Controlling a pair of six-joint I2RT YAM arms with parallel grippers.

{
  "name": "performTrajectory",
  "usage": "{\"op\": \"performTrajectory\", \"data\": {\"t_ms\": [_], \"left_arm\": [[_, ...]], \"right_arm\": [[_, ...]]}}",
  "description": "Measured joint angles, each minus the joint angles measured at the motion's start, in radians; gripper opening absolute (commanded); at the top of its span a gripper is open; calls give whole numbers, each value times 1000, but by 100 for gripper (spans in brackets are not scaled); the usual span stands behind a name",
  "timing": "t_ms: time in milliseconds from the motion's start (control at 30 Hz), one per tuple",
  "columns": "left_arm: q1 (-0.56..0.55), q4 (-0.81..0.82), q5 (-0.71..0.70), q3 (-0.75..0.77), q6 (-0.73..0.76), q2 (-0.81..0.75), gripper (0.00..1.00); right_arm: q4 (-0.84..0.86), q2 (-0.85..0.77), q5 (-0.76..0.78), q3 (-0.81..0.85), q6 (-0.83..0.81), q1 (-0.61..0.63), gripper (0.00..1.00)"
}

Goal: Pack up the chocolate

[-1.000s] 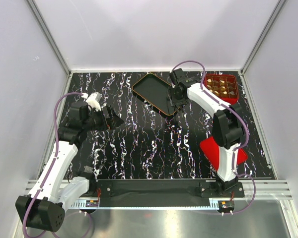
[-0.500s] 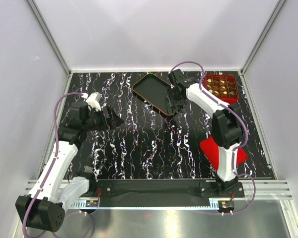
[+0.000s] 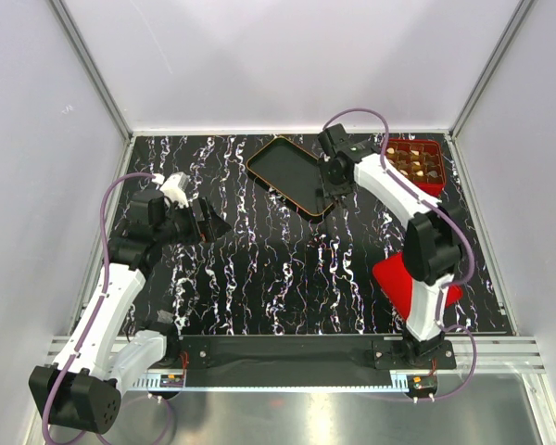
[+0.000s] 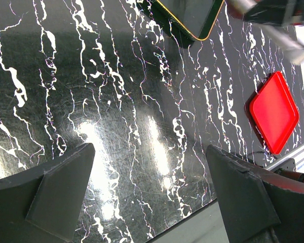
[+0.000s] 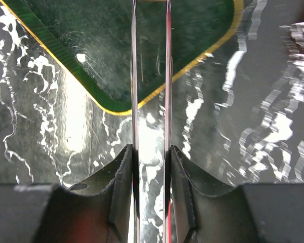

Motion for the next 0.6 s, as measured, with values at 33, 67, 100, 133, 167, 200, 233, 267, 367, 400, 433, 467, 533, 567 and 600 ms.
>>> {"op": "performTrajectory", "data": {"t_ms": [33, 67, 100, 133, 167, 200, 233, 267, 367, 400, 433, 467, 533, 567, 600], "left_arm": [[0, 0, 0, 0, 0, 0, 99], [0, 0, 0, 0, 0, 0, 99], [0, 0, 0, 0, 0, 0, 99], [0, 0, 0, 0, 0, 0, 99], [0, 0, 0, 0, 0, 0, 99], [0, 0, 0, 0, 0, 0, 99], [0, 0, 0, 0, 0, 0, 99], [0, 0, 0, 0, 0, 0, 99], [0, 0, 0, 0, 0, 0, 99], [0, 0, 0, 0, 0, 0, 99], [0, 0, 0, 0, 0, 0, 99], [0, 0, 0, 0, 0, 0, 99], [0, 0, 0, 0, 0, 0, 99], [0, 0, 0, 0, 0, 0, 99], [0, 0, 0, 0, 0, 0, 99]], "right_arm": [[-11, -25, 13, -1, -1, -2, 30], [-19, -48, 20, -2, -1, -3, 31], [-31, -76, 27, -2, -3, -8, 31], [-39, -106, 34, -3, -5, -18, 31], [-43, -136, 35, -7, -6, -32, 31], [-48, -163, 37, -12, -6, -56, 31], [-52, -190, 36, -18, -6, -91, 31], [-51, -212, 35, -26, -6, -128, 31], [-51, -254, 45, -55, -5, -269, 31], [-53, -257, 49, -64, -5, -310, 32], [-56, -258, 55, -72, -5, -341, 32], [-59, -257, 58, -80, -5, -361, 32], [-72, -254, 60, -91, -5, -378, 32], [-78, -252, 59, -93, -5, -380, 32], [-80, -248, 59, -94, -5, -380, 32]]}}
